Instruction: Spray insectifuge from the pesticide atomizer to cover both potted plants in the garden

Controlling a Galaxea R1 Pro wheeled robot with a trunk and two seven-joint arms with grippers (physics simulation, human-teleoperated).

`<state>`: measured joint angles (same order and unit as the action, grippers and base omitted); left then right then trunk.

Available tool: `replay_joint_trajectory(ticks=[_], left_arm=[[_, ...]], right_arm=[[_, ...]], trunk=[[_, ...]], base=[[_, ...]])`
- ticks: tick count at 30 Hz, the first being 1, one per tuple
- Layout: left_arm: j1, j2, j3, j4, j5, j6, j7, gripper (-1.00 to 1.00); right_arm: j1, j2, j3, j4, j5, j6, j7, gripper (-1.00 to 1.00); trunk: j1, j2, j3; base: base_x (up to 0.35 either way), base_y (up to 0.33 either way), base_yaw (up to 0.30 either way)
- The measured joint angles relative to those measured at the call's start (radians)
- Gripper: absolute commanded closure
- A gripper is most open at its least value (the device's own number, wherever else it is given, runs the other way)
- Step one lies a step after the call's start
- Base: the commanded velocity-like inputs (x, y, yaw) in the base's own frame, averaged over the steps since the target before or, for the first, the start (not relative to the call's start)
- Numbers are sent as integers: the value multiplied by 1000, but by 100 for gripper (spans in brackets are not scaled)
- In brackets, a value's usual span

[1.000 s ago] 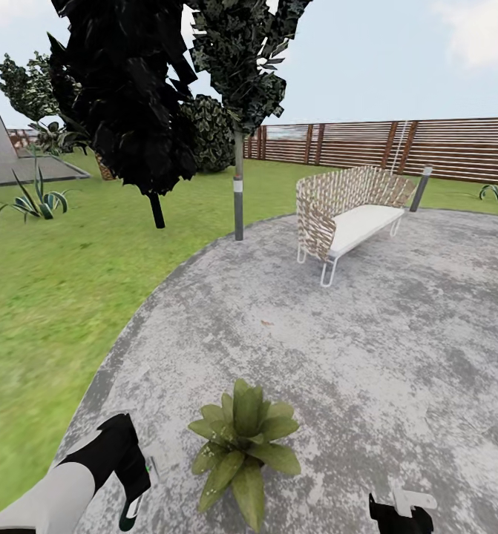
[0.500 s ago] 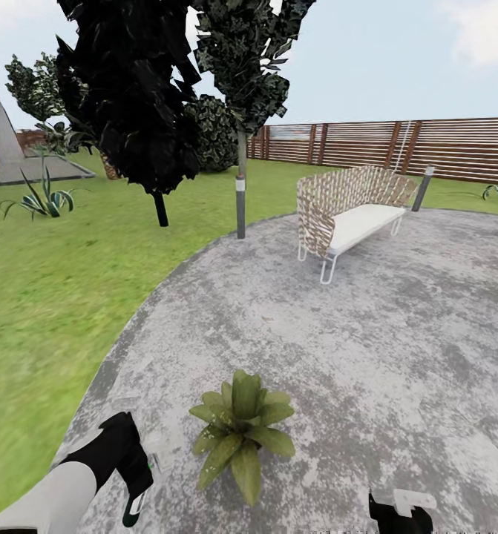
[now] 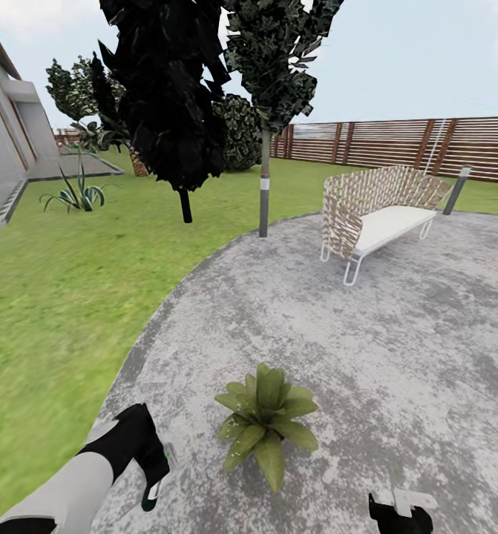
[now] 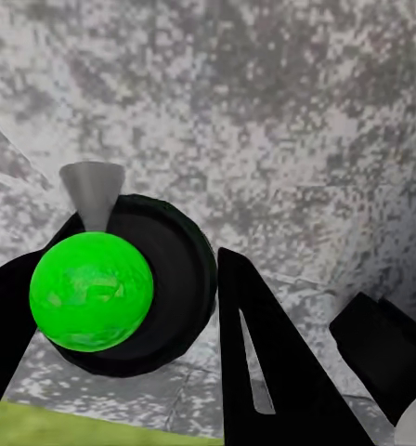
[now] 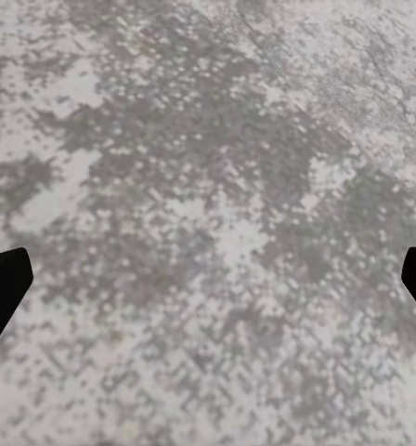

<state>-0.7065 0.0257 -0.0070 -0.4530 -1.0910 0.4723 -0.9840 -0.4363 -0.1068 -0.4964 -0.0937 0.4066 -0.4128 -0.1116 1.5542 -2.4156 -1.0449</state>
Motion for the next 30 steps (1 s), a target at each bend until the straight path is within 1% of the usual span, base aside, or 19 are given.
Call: replay_joint_trajectory(ticks=[1, 3, 6, 8, 14, 16, 21, 24, 27, 30], left_arm=[[-10, -9, 0, 0, -1, 3, -6, 100], [-21, -15, 0, 0, -1, 16, -30, 100], [-26, -17, -1, -2, -1, 27, -75, 100], [-30, -18, -1, -10, -1, 29, -94, 100], [-33, -18, -2, -23, -3, 33, -105, 100], [-34, -18, -3, -35, -7, 36, -106, 100], [-34, -22, -5, -53, -12, 82, -106, 100], [-45, -24, -7, -54, -13, 88, -107, 100], [-61, -21, -8, -54, -23, 87, -144, 100], [-66, -20, -8, -54, -37, 88, -161, 100]], right_arm=[[0, 0, 0, 0, 0, 0, 0, -100], [0, 0, 0, 0, 0, 0, 0, -100], [0, 0, 0, 0, 0, -1, -1, -100], [0, 0, 0, 0, 0, 0, -2, -100], [0, 0, 0, 0, 0, 0, -2, -100], [0, 0, 0, 0, 0, -1, -2, -100], [0, -2, 0, 0, 0, -1, -1, -100], [0, -5, 0, 0, 0, -1, 0, -100], [0, -6, 0, -1, 0, -1, 0, -100], [0, -4, 0, -1, 0, 0, 0, -100]], trunk=[[0, 0, 0], [0, 0, 0], [0, 0, 0], [0, 0, 0], [0, 0, 0], [0, 0, 0], [0, 0, 0], [0, 0, 0], [0, 0, 0], [0, 0, 0]], base=[[0, 0, 4], [0, -13, 2], [0, -137, 29], [0, -235, 155], [0, -266, 227], [-3, -272, 73], [-109, -263, 13], [-170, -251, 1], [-225, -217, 0], [-188, -124, 0]])
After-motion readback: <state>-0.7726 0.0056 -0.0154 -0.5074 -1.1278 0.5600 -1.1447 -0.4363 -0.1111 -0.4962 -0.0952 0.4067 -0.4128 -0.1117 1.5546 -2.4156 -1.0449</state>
